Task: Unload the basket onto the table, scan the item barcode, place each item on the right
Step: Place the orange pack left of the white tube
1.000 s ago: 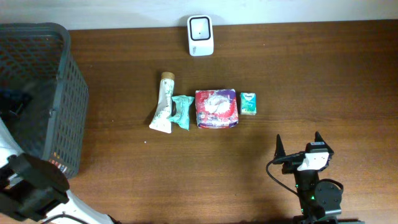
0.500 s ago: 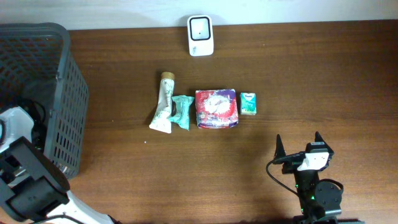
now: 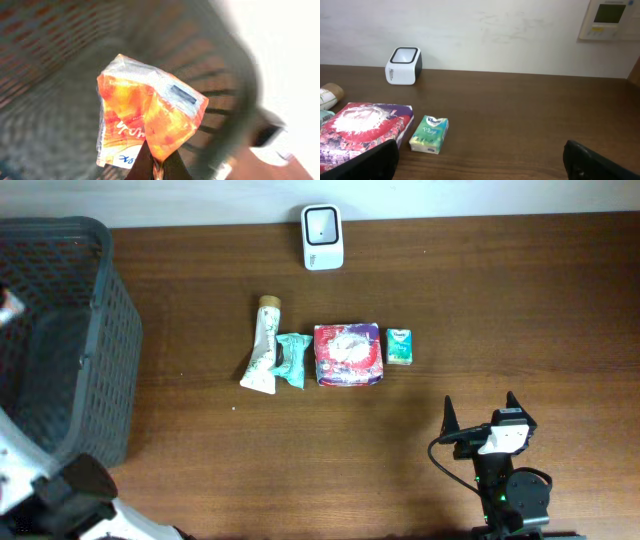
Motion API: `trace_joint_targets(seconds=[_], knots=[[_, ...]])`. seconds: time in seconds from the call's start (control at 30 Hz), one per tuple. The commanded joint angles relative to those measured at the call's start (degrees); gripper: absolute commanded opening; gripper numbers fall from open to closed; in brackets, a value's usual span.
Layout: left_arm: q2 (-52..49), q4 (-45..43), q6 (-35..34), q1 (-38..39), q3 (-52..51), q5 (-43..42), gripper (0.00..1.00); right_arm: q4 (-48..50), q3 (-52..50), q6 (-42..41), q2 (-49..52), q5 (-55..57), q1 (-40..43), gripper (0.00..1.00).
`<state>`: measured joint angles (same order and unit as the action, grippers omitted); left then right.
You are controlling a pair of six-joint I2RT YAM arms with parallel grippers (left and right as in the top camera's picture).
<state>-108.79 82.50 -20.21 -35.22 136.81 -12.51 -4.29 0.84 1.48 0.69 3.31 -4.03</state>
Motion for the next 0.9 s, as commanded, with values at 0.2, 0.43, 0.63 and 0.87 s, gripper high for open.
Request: trace_joint_targets(seconds=[0.2,0.43,0.63,0.87], knots=[[8.20,3.28,7.08,25.64,-0.63,-8.04,0.00,-0.22,-0.52,-0.22,-0.33,-0.09,0.31,0.99],[8.09,-13.97,4.20,46.53,-29.33,19.12,0.00,-0.22,-0.52,-0.22,-0.33,-0.09,0.31,0.98],[8.00,-38.64,0.33,47.32,-56.22,23.10,0.00,-0.22,-0.52,-0.20,-0.33,-0.09,0.31,0.99],[0.35,-54.95,0.31,47.32,-68.43,23.08,0.32,-0.22,-0.52,-0.22,-0.33,-0.09,0.31,0.99]])
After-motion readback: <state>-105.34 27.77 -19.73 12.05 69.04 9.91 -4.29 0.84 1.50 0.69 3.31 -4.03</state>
